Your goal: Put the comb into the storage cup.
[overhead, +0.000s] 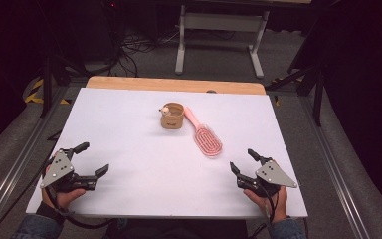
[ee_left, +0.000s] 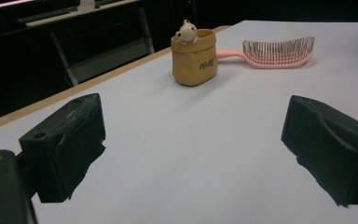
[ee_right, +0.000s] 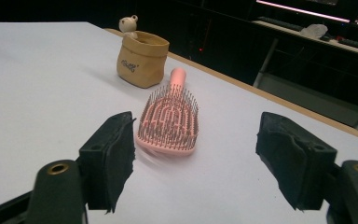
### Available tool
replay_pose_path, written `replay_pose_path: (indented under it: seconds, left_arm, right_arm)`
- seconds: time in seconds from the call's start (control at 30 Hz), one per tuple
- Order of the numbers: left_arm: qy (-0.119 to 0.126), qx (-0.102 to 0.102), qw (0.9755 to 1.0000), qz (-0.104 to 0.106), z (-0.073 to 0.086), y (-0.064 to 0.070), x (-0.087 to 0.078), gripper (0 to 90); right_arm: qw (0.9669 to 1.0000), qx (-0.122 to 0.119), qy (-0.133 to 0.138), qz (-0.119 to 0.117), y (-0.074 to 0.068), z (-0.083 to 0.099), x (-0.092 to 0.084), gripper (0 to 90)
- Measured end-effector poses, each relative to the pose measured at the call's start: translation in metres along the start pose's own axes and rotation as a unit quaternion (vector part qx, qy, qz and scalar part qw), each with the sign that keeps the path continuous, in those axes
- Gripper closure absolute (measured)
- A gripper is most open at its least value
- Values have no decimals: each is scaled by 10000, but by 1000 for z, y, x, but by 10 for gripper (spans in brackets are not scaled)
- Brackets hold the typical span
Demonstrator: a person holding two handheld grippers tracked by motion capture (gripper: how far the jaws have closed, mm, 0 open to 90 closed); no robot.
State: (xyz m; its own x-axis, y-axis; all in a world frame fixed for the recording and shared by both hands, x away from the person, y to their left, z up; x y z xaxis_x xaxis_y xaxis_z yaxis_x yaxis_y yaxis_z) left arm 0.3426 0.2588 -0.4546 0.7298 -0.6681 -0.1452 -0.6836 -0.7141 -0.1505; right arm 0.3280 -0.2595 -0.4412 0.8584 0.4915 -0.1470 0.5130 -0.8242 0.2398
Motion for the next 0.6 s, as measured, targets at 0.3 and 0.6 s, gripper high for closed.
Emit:
replay_pose_path:
  seconds: [0.3, 0.6]
  left_arm:
    - [-122, 78, 9999, 60, 4, 3, 5, 70]
    - [-106, -7, 9999, 12, 5, 2, 0, 75]
  right_arm:
    - [10000, 63, 13, 17, 3, 1, 1, 349]
    - [10000, 23, -44, -52, 9, -4, 5, 640]
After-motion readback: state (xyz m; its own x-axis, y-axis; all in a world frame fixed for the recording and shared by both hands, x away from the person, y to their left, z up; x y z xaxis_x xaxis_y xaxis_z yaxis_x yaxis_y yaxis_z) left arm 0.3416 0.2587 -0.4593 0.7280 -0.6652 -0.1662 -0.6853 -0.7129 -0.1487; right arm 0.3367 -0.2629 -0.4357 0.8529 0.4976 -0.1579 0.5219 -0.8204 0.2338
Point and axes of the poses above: each handheld gripper's, and its own axes: x roughly forward along the jaws, z roughly out of its underside, y roughly to its right, the point moved 2 cm from there along x, roughly forward along the jaws, and after that the axes turned 5 degrees about y, right-handed, at the moved point
